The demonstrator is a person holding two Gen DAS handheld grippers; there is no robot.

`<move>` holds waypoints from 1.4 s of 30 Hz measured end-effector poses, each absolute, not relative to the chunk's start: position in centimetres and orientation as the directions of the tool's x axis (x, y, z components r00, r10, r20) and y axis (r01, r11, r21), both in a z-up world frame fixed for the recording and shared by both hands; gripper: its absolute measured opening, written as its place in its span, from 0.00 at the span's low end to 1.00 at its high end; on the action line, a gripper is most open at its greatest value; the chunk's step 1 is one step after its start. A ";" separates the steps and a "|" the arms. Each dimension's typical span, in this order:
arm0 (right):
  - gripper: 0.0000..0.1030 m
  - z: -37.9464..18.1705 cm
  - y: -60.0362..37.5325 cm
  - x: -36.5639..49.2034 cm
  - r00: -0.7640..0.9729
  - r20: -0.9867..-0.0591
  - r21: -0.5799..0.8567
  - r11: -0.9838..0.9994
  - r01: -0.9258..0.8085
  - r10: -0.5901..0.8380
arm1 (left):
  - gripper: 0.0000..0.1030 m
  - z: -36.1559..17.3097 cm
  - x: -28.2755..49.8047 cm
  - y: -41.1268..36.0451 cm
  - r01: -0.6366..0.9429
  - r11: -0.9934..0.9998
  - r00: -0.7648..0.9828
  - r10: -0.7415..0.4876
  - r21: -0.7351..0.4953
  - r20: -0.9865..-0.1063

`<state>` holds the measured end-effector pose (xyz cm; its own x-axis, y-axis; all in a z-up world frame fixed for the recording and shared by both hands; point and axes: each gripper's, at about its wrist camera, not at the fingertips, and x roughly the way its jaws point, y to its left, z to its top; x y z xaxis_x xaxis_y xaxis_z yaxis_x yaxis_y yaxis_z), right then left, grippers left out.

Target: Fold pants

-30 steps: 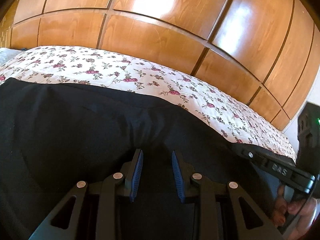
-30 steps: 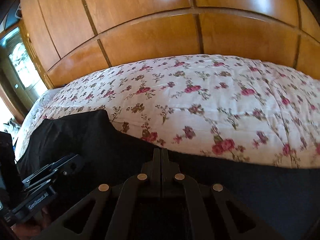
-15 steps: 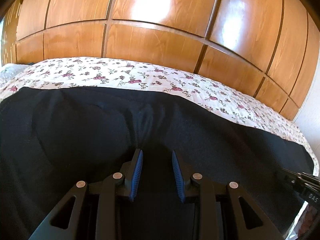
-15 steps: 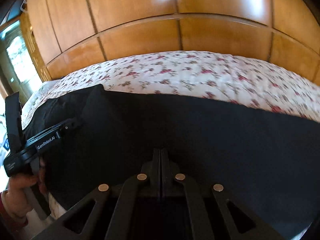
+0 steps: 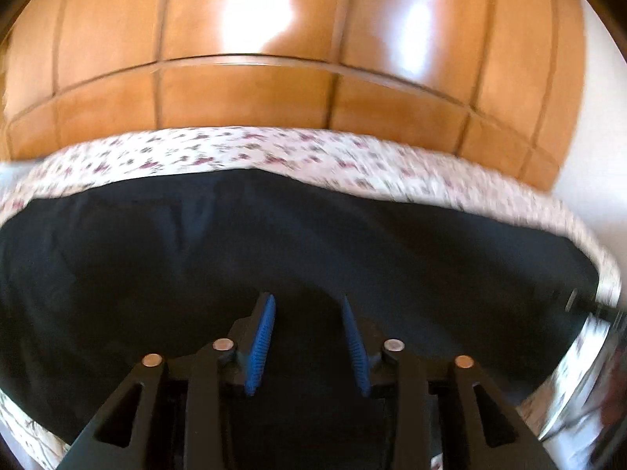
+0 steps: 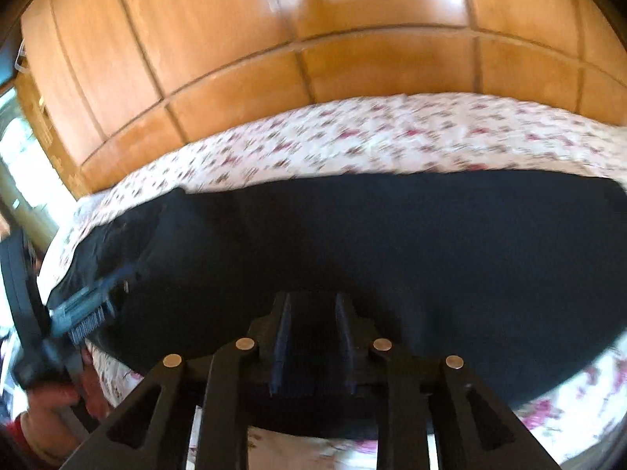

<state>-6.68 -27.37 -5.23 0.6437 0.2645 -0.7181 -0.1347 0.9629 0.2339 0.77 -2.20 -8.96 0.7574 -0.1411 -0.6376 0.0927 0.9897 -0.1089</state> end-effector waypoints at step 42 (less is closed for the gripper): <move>0.46 -7.6 -53.1 -12.0 0.742 -0.665 0.623 0.483 0.616 -0.088 | 0.41 -9.2 -1.0 -0.5 0.082 0.982 0.804 -0.167 -0.171 -0.571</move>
